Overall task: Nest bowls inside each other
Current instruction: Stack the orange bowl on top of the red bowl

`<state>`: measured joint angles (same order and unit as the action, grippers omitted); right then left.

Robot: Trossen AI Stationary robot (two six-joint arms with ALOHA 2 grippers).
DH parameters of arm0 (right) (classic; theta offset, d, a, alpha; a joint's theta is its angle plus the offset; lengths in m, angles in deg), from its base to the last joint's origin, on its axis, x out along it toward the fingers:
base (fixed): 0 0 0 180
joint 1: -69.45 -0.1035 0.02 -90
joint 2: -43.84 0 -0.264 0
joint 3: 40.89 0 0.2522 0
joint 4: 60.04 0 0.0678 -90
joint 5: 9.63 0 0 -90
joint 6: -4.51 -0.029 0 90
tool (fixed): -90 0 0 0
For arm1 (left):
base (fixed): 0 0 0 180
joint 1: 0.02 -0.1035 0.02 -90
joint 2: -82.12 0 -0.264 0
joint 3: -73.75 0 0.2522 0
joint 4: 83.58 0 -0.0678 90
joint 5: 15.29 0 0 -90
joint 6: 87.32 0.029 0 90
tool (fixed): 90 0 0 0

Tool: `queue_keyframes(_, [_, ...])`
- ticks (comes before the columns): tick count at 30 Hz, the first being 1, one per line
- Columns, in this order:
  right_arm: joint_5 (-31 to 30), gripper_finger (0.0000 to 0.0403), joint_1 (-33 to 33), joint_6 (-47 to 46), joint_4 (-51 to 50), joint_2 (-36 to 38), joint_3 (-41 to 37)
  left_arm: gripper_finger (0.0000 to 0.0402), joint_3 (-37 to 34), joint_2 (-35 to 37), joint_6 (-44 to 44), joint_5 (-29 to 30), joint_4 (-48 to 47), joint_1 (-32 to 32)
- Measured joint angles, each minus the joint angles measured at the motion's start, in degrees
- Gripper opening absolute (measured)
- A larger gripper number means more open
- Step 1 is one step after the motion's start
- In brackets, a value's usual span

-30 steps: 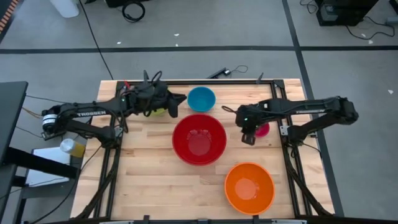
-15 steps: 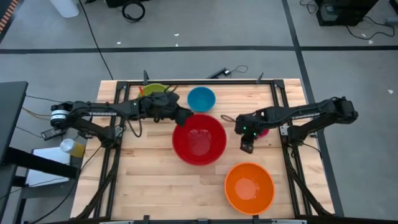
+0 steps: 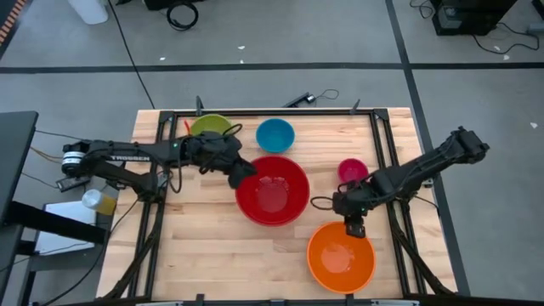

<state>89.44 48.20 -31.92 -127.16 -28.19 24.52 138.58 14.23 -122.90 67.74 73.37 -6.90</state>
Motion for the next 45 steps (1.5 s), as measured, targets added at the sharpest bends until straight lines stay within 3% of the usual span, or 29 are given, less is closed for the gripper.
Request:
queue_keyframes(6, [-2.86, 0.0231, -1.13, -4.55, 2.82, -2.26, -1.25, 0.015, 0.0, 0.1, -0.23, 0.24, -3.86, 2.28])
queue_keyframes(10, [-0.58, 0.0239, -2.52, -4.98, 5.73, -6.4, -1.69, 0.015, 0.0, 0.1, -1.87, 0.24, -5.12, 4.1])
queue_keyframes(15, [0.17, 0.0186, -3.02, -9.27, 8.15, -11.15, -1.69, 0.015, 0.0, 0.1, -5.15, 0.28, -7.49, 6.46])
queue_keyframes(22, [2.9, 0.0021, -3.02, -13.48, 7.48, -9.37, -0.55, 0.015, 0.0, 0.1, -6.87, 1.5, -9.38, 9.77])
queue_keyframes(29, [2.0, 0.0016, -1.83, -19.45, 5.38, -1.86, 4.63, 0.015, 0.0, 0.1, -8.64, 1.75, -8.8, 10.7])
queue_keyframes(34, [-5.7, 0.0014, 2.59, -19.5, 4.09, 1.38, 10.56, 0.015, 0.0, 0.1, -9.43, 1.77, -7.22, 10.66])
queue_keyframes(39, [-13.99, 0.0014, 11.37, -15.35, 6.47, -0.43, 14.1, 0.015, 0.0, 0.23, -9.59, 2.63, -6.37, 9.62])
queue_keyframes(45, [-14.31, 0.0014, 21.36, -9.08, 16.02, -8.41, 14.04, 0.015, 2.12, 3.23, -10.15, 5.0, -10.96, 8.47])
